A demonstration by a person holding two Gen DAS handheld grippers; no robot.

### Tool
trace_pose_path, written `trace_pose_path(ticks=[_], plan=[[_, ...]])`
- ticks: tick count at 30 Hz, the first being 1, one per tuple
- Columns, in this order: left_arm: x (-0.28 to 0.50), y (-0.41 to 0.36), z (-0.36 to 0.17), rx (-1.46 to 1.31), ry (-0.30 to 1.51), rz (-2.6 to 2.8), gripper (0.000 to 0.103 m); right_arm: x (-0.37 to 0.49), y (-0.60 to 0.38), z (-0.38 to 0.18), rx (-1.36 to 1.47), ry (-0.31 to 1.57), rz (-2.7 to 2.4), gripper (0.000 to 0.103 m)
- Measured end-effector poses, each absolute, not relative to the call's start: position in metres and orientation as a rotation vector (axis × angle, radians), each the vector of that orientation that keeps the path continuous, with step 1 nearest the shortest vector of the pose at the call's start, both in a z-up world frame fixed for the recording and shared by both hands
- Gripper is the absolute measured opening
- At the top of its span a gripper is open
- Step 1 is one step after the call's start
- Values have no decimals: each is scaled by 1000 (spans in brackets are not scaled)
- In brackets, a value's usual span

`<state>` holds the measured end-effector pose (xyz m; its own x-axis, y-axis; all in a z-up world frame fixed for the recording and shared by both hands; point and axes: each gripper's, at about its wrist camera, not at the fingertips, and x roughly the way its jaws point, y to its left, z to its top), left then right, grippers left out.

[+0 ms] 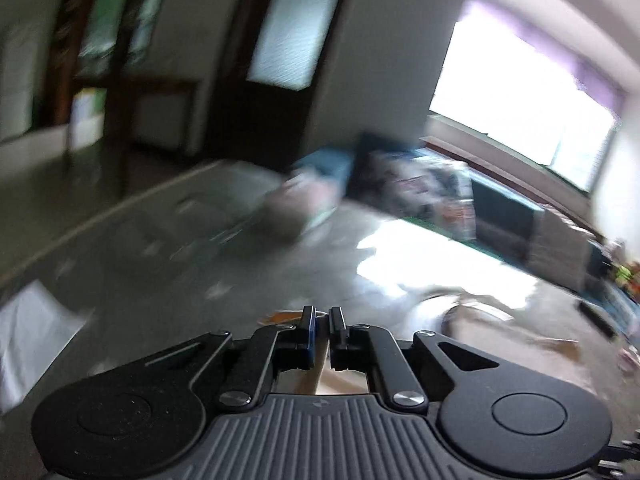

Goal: Fold clothes
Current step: 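Lift the sleeve with the left gripper and fold it across the shirt body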

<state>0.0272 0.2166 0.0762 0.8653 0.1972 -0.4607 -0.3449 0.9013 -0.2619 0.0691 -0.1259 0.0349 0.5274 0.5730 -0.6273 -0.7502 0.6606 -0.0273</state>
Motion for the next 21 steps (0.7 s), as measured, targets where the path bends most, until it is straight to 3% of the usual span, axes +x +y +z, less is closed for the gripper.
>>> trace_pose_path(ticks=[11,21], plan=[[50,88,114,-172,413,-118,6,81,-177,41,-186,631,697,26],[61,-14,72,1,568,-448,9,95,-219,29,-73,689,597,26]])
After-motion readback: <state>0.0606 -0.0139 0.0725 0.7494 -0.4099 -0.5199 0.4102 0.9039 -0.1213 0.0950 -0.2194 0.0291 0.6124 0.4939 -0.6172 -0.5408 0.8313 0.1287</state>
